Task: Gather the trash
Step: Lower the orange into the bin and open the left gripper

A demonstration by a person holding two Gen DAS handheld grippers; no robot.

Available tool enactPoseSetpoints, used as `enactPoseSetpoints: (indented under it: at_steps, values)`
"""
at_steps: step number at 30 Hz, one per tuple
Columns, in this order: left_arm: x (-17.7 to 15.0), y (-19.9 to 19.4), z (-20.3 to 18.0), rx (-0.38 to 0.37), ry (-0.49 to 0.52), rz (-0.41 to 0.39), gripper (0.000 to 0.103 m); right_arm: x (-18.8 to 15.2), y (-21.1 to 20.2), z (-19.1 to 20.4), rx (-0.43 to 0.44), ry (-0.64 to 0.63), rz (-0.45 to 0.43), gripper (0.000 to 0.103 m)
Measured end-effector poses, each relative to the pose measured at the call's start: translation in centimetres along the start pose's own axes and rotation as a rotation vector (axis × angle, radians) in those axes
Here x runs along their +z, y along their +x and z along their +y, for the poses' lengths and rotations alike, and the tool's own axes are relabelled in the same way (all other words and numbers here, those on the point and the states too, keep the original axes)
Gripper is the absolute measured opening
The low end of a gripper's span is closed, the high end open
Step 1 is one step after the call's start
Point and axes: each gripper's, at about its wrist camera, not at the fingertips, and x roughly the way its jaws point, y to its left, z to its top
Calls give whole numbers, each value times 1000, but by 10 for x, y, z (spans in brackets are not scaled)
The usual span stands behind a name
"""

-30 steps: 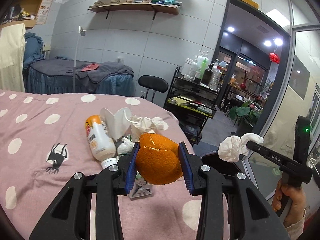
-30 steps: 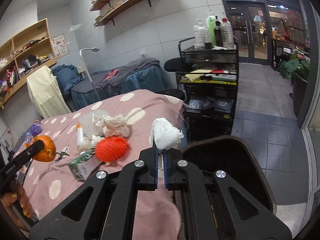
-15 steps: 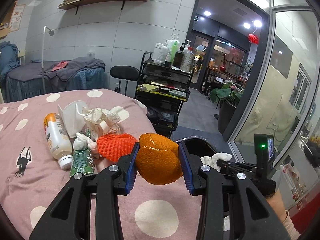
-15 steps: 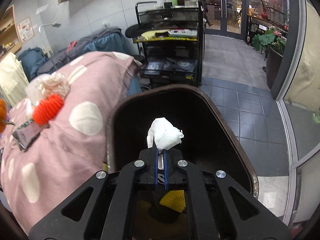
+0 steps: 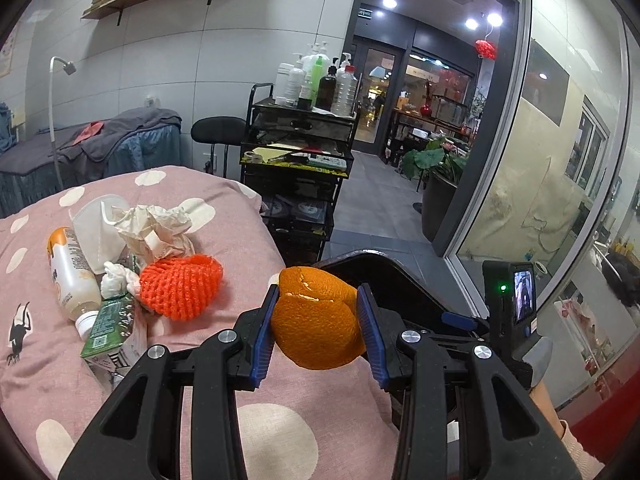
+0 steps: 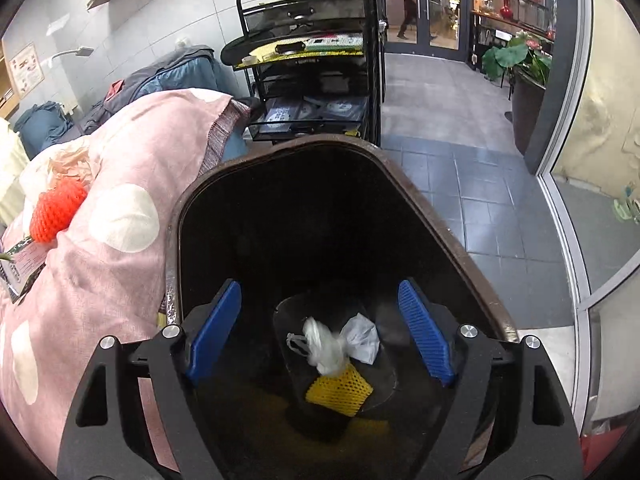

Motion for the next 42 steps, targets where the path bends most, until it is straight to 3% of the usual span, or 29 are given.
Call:
enactPoseSetpoints:
  at_steps: [15, 33, 42]
  values:
    - [11, 48, -43, -69, 74, 75, 38, 10, -48, -31, -80, 59, -101, 85]
    - [2, 109, -80, -109, 172, 231, 38, 10, -61, -78, -157, 137, -112, 85]
    - [-10, 133, -89, -67, 206, 292, 41, 10, -61, -88, -162, 162, -113, 85]
